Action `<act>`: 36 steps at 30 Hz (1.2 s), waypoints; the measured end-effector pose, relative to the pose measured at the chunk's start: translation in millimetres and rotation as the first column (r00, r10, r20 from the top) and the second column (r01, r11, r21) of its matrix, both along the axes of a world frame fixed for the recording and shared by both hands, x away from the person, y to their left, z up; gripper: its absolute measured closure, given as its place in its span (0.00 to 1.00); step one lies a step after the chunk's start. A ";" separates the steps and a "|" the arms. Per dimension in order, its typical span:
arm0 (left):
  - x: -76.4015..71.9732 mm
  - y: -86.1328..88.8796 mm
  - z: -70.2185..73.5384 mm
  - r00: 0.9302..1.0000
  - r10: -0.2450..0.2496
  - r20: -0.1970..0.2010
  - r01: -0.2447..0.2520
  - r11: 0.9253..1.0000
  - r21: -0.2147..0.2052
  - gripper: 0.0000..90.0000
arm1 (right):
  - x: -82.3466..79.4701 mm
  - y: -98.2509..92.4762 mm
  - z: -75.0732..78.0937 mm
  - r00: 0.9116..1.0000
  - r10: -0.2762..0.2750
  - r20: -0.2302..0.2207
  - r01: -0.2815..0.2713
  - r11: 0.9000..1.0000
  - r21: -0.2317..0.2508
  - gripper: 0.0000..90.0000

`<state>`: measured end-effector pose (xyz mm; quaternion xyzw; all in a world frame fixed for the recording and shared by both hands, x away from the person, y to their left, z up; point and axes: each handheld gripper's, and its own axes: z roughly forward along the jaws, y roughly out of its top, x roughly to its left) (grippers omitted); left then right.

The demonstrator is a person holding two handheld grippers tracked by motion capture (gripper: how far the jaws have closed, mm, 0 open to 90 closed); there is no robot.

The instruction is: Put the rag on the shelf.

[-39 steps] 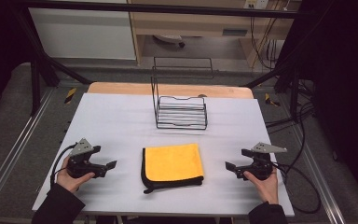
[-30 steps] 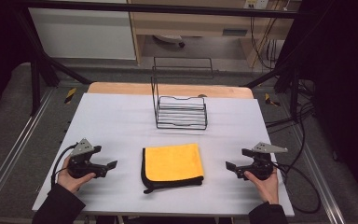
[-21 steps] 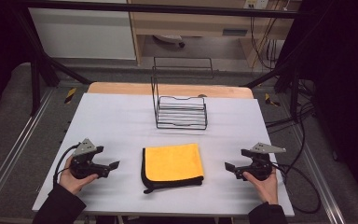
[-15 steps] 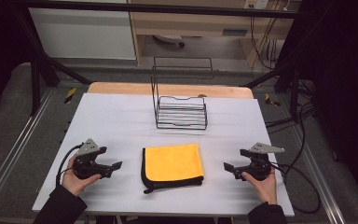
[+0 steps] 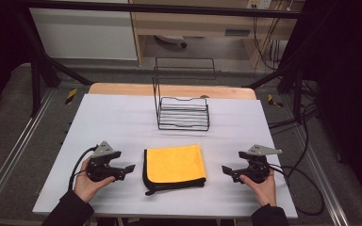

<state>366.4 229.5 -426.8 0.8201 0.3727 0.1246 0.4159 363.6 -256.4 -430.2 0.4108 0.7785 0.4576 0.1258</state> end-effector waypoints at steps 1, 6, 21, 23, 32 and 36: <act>-0.4 -3.9 -0.3 1.000 -0.005 -0.010 0.005 1.000 0.002 0.23 | -0.1 1.8 0.1 1.000 0.001 -0.003 -0.001 1.000 -0.002 0.02; -4.9 -25.4 -1.8 0.998 -0.044 -0.036 0.045 0.999 0.012 0.28 | 0.1 13.9 -0.2 1.000 0.017 -0.007 -0.017 1.000 -0.019 0.04; -9.7 -59.3 -16.2 0.995 -0.040 -0.096 0.046 0.997 0.061 0.51 | -5.9 64.8 -6.9 0.998 0.050 -0.044 -0.053 0.996 -0.065 0.16; -10.3 -59.9 -17.5 0.994 -0.031 -0.103 0.037 0.998 0.058 0.52 | -7.1 70.7 -8.9 0.997 0.056 -0.051 -0.059 0.996 -0.062 0.20; -14.4 -60.2 -20.5 0.989 -0.014 -0.145 0.019 0.999 0.035 0.65 | -14.2 88.8 -18.4 0.994 0.054 -0.092 -0.062 0.995 -0.078 0.41; -17.4 -62.6 -21.1 0.988 -0.013 -0.156 0.017 0.999 0.027 0.75 | -17.5 91.2 -21.7 0.994 0.044 -0.104 -0.052 0.996 -0.076 0.50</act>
